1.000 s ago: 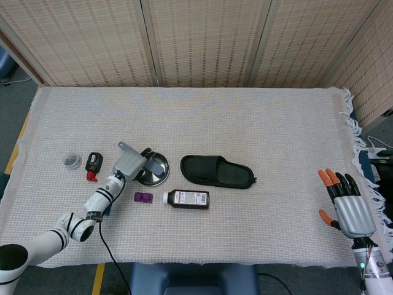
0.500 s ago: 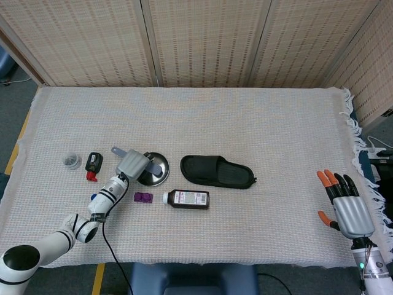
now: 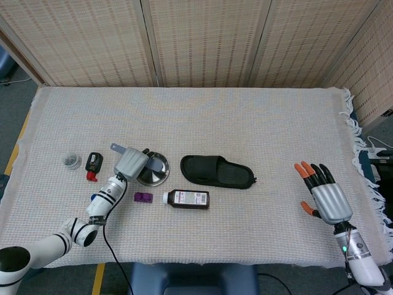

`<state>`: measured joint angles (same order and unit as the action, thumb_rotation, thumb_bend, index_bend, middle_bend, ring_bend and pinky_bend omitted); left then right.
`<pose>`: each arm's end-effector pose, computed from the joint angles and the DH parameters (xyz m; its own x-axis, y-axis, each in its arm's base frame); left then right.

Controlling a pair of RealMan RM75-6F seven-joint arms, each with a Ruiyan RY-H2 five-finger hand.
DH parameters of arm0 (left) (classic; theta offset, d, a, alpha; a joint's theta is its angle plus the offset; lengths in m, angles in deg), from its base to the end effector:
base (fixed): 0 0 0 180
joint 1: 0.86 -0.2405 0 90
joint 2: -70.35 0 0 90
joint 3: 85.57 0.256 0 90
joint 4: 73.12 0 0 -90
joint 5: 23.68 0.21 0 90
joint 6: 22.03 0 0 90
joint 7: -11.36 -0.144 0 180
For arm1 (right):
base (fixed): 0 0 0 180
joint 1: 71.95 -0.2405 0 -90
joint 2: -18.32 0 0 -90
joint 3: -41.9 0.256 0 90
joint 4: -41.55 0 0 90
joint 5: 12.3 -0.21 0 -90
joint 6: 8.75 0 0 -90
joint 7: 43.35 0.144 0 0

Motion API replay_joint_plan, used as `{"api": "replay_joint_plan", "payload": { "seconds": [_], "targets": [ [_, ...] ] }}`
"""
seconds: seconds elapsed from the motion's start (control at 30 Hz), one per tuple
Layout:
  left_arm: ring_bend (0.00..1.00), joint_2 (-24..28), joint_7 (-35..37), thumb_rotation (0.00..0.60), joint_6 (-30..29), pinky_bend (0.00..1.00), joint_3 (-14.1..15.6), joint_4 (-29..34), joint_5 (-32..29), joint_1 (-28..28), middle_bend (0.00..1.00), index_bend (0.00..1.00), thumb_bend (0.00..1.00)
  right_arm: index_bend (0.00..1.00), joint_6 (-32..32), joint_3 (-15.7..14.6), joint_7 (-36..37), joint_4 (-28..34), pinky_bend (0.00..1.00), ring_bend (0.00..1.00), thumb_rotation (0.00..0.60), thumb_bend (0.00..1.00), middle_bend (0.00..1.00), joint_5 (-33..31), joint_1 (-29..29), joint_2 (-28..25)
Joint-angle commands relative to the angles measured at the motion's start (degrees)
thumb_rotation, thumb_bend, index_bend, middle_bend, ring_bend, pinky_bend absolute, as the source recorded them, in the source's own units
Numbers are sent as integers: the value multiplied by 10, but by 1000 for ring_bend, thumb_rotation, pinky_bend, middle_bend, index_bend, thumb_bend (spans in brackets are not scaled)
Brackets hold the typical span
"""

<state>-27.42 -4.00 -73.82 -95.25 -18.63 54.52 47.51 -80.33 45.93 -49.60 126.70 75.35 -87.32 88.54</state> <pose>-0.1660 0.4094 -0.0263 0.7087 0.0135 0.7054 0.6286 -0.4661 -0.6226 -0.2957 -0.2410 0.1068 0.5364 -0.1139 0.8362 -0.8358 -0.2095 0.5076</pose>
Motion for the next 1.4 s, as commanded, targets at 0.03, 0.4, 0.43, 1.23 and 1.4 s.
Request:
{"api": "replay_joint_plan", "payload": {
  "seconds": [0.03,0.4,0.43,1.23,1.4],
  "targets": [
    [778,27,-73,600,-5,1000,-35,86,-64,-6,519,427,426,0,99,13,19,-32,0,0,600,278,0,17,-80,20],
    [780,4,-249,600,-8,1000,-67,170,-213,28,508,419,422,0,249,9,3,-84,0,0,600,564,0,9,-195,81],
    [780,1,-260,600,-10,1000,-66,172,-221,32,507,418,422,0,261,7,-6,-83,0,0,600,575,0,4,-202,83],
    [779,-159,-266,600,-67,1000,-77,62,-204,125,464,407,421,0,327,-30,-132,-77,0,0,600,601,0,-82,-237,108],
    [778,-184,-254,600,-68,1000,-72,15,-190,128,461,407,418,0,326,-31,-130,-75,0,0,600,601,0,-89,-241,105]
  ]
}}
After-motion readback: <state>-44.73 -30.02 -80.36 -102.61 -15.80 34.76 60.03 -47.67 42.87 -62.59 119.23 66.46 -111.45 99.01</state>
